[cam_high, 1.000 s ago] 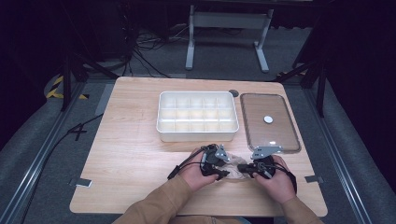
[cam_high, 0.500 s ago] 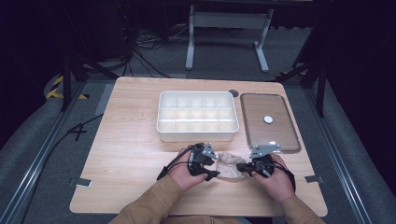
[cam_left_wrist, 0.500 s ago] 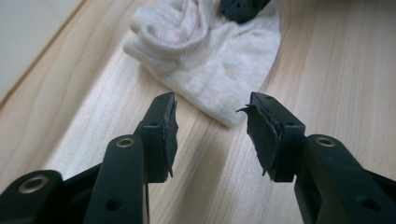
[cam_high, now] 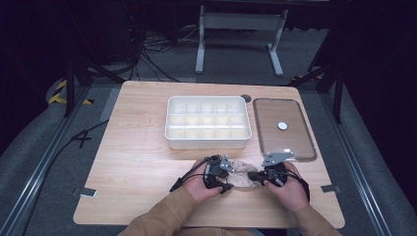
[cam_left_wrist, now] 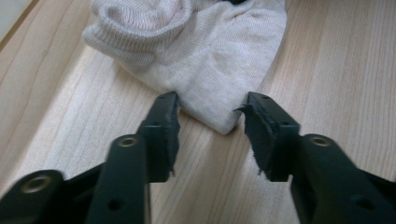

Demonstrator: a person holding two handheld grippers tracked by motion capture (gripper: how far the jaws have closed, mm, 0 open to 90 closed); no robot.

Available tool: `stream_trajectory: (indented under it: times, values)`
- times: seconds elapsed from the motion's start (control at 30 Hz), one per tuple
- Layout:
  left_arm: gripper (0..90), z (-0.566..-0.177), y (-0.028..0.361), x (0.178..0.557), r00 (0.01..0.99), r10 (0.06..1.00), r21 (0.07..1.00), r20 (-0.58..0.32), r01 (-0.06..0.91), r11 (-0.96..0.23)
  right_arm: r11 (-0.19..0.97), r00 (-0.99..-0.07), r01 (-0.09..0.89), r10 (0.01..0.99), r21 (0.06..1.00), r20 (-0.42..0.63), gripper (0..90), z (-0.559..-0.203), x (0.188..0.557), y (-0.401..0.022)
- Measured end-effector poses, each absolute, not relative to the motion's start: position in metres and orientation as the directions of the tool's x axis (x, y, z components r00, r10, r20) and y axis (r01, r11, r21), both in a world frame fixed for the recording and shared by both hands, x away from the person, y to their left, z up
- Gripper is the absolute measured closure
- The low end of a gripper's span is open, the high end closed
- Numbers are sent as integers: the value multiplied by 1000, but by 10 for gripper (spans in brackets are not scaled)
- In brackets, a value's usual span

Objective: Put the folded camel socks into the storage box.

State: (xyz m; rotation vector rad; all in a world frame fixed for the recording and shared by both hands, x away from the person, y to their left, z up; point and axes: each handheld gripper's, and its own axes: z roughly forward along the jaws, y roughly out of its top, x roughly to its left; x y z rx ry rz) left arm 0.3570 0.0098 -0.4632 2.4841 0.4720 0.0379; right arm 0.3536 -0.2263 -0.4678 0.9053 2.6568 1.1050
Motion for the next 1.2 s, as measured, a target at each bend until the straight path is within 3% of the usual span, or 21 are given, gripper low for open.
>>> stream_trajectory:
  times: [0.23, 0.33, 0.67, 0.77, 0.8, 0.87, 0.93, 1.2]
  values:
    - [825, -459, 11, 355, 946, 321, 572, -52, 292, -767, 555, -817, 481, 565, 679, 117, 897, -468, 353, -222]
    - [853, -455, 14, 350, 950, 310, 576, -46, 279, -769, 560, -823, 478, 556, 676, 122, 897, -468, 352, -219]
    - [859, -442, 20, 342, 955, 295, 626, -31, 249, -739, 573, -831, 476, 540, 667, 130, 899, -467, 349, -205]
    - [840, -437, 21, 340, 961, 275, 666, -33, 226, -711, 570, -834, 476, 535, 670, 138, 899, -467, 348, -201]
    - [789, -436, 22, 340, 959, 283, 670, -36, 233, -705, 572, -836, 474, 532, 670, 137, 899, -468, 348, -201]
    - [708, -436, 26, 344, 955, 294, 661, -44, 248, -709, 568, -836, 477, 529, 670, 146, 900, -468, 349, -201]
    - [682, -437, 32, 348, 950, 306, 653, -62, 271, -707, 562, -837, 477, 525, 676, 154, 900, -469, 350, -203]
    - [685, -442, 46, 359, 936, 348, 613, -52, 305, -729, 570, -844, 482, 506, 666, 178, 900, -468, 352, -209]
